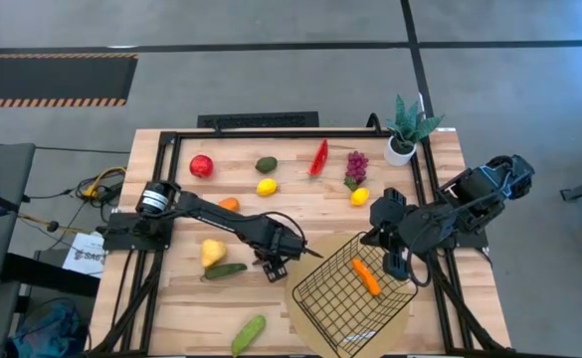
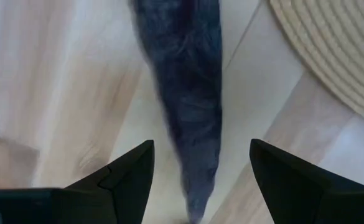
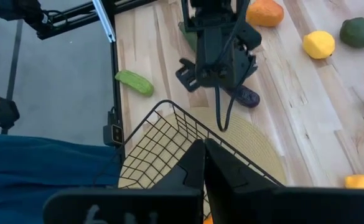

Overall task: Build produce basket
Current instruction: Put the eggplant into the mesh basket

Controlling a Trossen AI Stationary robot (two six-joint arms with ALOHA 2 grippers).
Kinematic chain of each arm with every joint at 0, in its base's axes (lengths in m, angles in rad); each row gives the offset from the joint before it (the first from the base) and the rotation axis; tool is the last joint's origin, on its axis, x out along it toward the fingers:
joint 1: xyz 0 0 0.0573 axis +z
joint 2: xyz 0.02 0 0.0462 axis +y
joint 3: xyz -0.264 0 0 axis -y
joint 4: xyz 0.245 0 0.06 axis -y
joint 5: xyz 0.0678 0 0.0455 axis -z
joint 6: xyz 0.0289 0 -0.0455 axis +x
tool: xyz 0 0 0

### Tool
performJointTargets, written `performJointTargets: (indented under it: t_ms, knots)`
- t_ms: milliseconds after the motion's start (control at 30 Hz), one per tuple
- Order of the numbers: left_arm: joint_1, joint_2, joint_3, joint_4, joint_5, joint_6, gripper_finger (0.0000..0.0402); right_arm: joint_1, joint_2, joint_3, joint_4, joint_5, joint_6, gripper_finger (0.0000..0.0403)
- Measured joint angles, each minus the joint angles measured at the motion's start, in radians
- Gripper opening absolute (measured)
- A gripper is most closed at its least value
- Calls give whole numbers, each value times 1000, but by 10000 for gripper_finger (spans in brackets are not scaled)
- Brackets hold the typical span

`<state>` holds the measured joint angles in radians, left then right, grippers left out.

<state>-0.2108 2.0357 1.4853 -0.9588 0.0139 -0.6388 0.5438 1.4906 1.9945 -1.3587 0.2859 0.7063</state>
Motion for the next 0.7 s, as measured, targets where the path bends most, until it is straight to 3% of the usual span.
performJointTargets:
  t_ms: [400,500,633,700]
  knots:
    - [0,45,-2,46,24,5,234,0,0,0,7,-1,0,26]
    - [5,45,-2,32,24,6,179,-1,0,0,7,-1,0,26]
    - [22,45,-2,-9,26,33,58,-1,0,0,7,-1,1,26]
    - [34,36,-2,-46,20,50,24,-1,0,0,7,-1,2,26]
